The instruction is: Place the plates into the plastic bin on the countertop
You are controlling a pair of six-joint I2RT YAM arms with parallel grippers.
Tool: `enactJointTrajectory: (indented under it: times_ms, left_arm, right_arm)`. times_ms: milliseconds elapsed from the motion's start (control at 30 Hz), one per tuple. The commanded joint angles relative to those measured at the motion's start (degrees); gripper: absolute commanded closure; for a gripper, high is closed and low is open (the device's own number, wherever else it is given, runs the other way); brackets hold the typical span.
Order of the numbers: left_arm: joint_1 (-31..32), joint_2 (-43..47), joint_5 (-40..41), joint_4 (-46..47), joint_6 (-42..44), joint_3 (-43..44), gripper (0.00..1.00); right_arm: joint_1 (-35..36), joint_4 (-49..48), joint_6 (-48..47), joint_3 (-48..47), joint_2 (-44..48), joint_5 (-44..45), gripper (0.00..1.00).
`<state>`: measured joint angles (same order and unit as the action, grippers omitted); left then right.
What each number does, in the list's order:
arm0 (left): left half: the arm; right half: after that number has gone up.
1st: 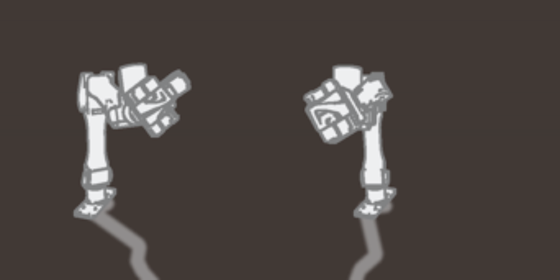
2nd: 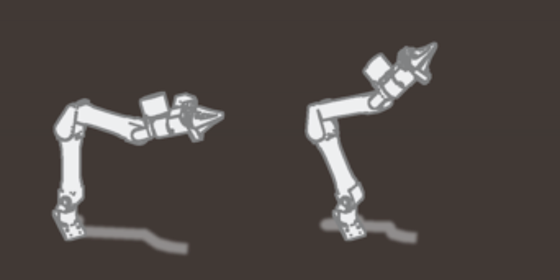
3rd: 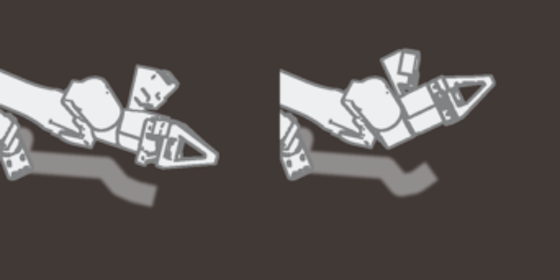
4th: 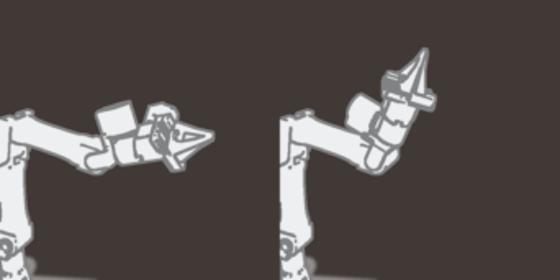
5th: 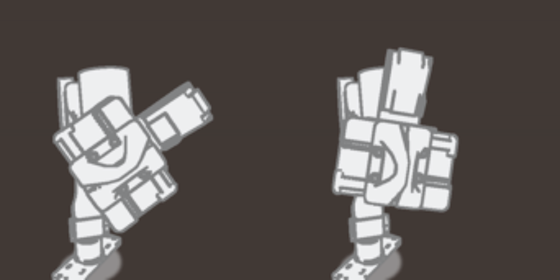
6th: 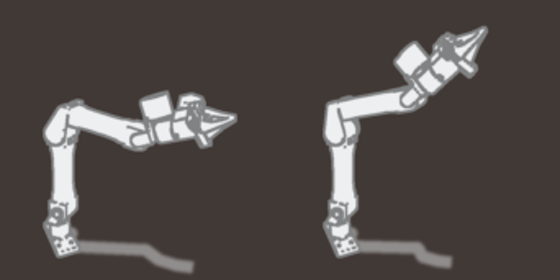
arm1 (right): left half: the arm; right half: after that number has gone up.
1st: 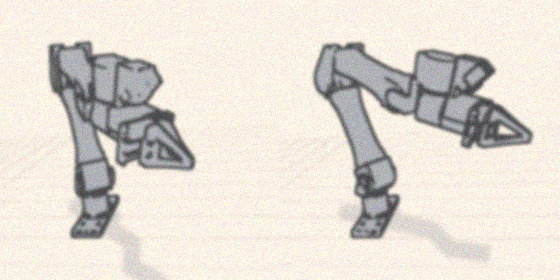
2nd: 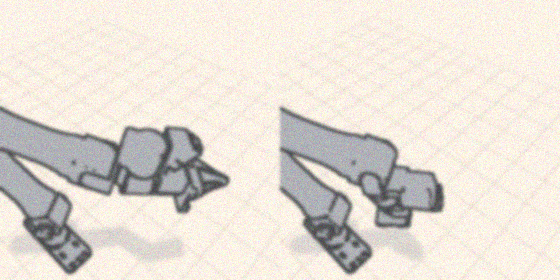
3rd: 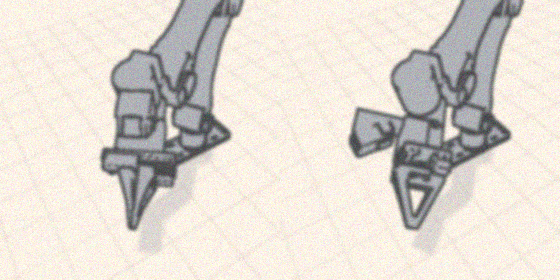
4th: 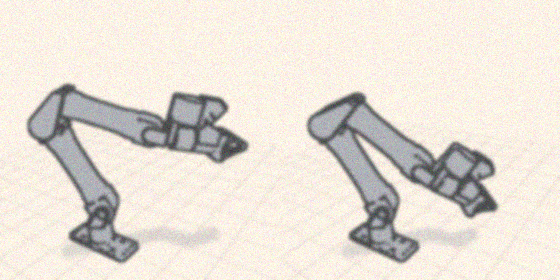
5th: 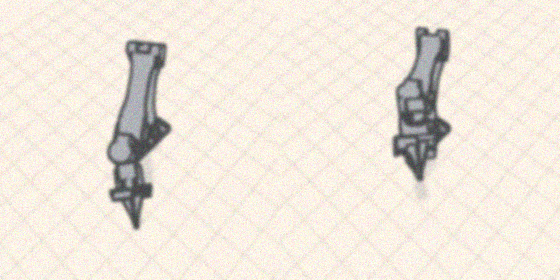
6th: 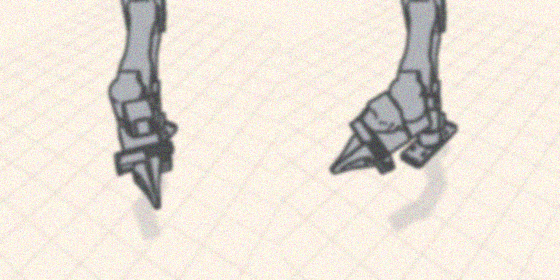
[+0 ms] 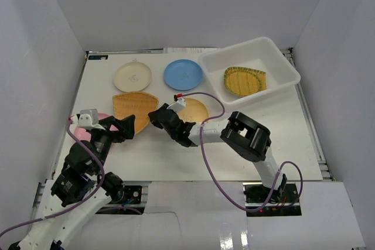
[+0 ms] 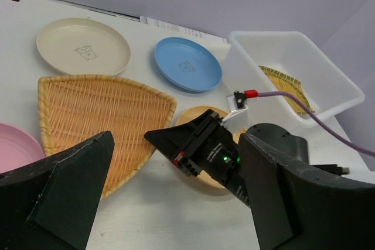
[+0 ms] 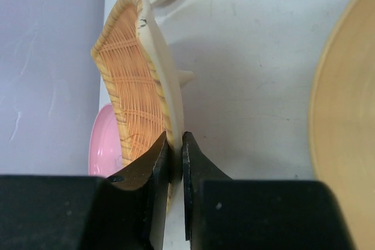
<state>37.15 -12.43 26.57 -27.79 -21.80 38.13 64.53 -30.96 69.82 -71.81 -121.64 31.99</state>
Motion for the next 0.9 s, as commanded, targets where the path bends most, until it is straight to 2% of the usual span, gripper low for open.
enactJointTrajectory:
  times_ms: [0, 133, 300, 367, 467, 500, 567, 633, 800, 867]
  left_arm:
    - [0.1, -1.5, 1.3, 0.3, 1.2, 1.2, 0.02]
    - [0.1, -2.5, 3.8, -1.0, 1.6, 5.7, 0.02]
    - [0.1, -7.0, -0.6, -1.1, 0.3, 15.9, 0.02]
    - [0.1, -8.8, -3.1, -1.4, -0.9, 17.4, 0.02]
    - [0.1, -10.9, -6.3, -1.9, -4.6, 18.1, 0.02]
    - [0.1, -12.6, -8.5, -1.9, -5.4, 17.6, 0.02]
    - [0.1, -14.8, -10.7, -2.2, -7.7, 15.8, 0.02]
    - [0.1, -19.4, -13.8, -2.5, -10.0, 13.7, 0.02]
    - [0.1, -28.8, -19.3, 0.6, -14.4, 9.0, 0.02]
    - [0.1, -32.3, -19.4, 2.2, -15.7, 6.3, 0.02]
  right_arm:
    - [0.4, -9.8, -7.1, 1.2, 6.9, 3.7, 0.92]
    - [0.4, -11.7, -15.8, 3.8, 12.5, 4.7, 0.92]
    - [-2.9, -12.2, -22.8, 8.4, 23.5, 5.6, 0.92]
    - [-5.7, -11.1, -23.8, 11.1, 28.6, 1.8, 0.92]
    - [-14.0, -7.7, -23.3, 14.8, 36.2, -5.1, 0.92]
    - [-19.0, -6.1, -23.9, 15.1, 38.1, -7.0, 0.92]
    - [-24.0, 0.7, -25.9, 14.6, 43.0, -11.8, 0.92]
    - [-32.0, 5.4, -28.9, 13.4, 45.9, -15.7, 0.92]
    - [-51.3, 15.6, -30.4, 9.2, 44.7, -29.5, 0.92]
    - [-54.7, 18.2, -32.6, 6.9, 41.1, -35.2, 0.92]
